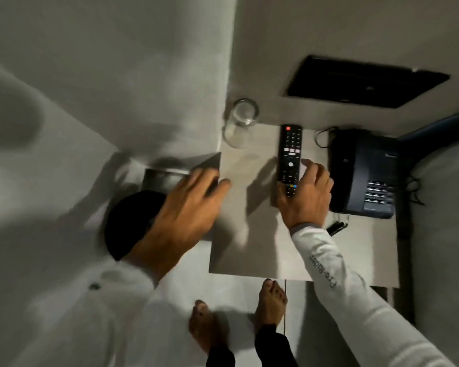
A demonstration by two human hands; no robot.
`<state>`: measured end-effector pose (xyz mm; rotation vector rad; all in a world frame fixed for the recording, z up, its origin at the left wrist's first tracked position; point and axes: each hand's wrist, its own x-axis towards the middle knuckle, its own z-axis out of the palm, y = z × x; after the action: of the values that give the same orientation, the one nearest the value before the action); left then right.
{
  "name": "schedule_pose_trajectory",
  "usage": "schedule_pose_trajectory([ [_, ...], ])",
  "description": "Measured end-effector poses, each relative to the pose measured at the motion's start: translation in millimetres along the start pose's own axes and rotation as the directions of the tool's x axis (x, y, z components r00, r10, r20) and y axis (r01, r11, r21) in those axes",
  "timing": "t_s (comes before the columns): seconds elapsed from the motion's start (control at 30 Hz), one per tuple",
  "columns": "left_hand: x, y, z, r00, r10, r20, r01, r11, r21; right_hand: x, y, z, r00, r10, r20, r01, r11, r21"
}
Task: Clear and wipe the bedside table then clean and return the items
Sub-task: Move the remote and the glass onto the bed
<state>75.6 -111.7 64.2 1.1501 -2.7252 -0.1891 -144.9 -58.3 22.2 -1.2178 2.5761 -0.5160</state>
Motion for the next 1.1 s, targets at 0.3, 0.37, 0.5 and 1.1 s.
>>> schedule_pose_trajectory([
  [0.3, 209.7, 30.3, 37.1, 0.751, 0.308, 0.584, -0.660, 0.355, 0.662, 29.5, 17.5, 37.6, 0.961, 0.149, 0.233, -0.129, 0.987, -0.099],
  [0.37, 209.9, 22.6, 40.8, 0.674, 0.215, 0.707, -0.737, 0.258, 0.624, 25.4, 13.1, 38.1, 0.956, 0.150, 0.254, -0.147, 0.989, -0.029],
  [0.5, 193.0, 22.1, 14.8, 0.737, 0.076, 0.671, -0.651, 0.346, 0.676, 0.6, 15.9, 5.2, 0.926, 0.172, 0.336, -0.255, 0.941, 0.222],
  [1.1, 111.1, 483.3, -48.2, 0.913, 0.377, 0.155, -0.150, 0.665, -0.731, -176.0, 280.4, -296.1, 0.256, 0.829, -0.498, -0.378, 0.560, 0.737],
])
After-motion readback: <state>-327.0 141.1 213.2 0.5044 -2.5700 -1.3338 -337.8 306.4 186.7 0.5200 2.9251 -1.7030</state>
